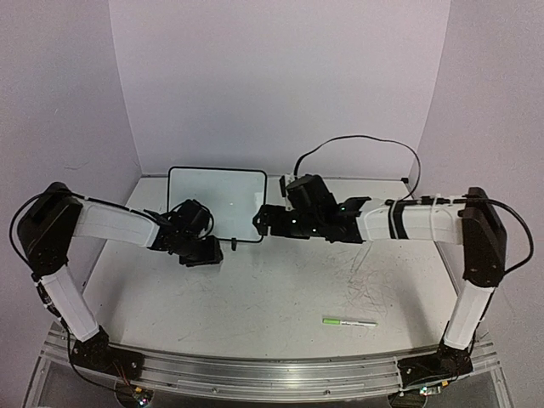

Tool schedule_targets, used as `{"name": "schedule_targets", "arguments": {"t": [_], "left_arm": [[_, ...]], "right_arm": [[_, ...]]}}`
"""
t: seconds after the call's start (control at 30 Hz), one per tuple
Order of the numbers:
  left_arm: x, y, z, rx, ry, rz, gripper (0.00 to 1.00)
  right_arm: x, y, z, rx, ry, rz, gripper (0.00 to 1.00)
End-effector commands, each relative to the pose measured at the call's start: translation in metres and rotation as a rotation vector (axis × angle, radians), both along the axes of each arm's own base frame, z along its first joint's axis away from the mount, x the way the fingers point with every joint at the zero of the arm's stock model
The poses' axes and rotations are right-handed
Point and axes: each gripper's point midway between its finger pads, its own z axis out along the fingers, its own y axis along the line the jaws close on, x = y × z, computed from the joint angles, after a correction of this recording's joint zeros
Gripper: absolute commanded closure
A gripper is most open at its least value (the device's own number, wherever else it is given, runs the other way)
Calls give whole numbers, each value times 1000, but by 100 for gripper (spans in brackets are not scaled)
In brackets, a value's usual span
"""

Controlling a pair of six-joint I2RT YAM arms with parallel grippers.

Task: Write a sentence on the whiteboard
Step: Move the whiteboard to the corner of the board, then move the whiteboard to the center of the board.

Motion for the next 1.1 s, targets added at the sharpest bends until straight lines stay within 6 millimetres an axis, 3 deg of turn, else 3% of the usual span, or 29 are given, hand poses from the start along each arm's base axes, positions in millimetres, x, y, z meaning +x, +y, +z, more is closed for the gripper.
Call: {"name": "schedule_targets", "arguments": {"t": [0.0, 0.13, 0.2, 0.43, 0.77, 1.07], "left_arm": [[-2, 44, 52, 12, -133, 51, 37], [-17, 63, 92, -39, -209, 76, 20], [-24, 68, 116, -74, -251, 80, 15], [-48, 79, 180, -148, -357, 33, 7], [-65, 88, 225, -160, -442, -20, 4], [-79, 101, 244, -157, -473, -11, 4]], "right_arm": [[7, 56, -9, 59, 37, 35, 12], [15, 90, -32, 53, 71, 39, 19], [15, 102, -54, 46, 103, 27, 24], [30, 110, -86, -6, 109, -82, 37], [47, 106, -109, -88, 88, -188, 43], [61, 110, -118, -114, 66, -217, 52]]}}
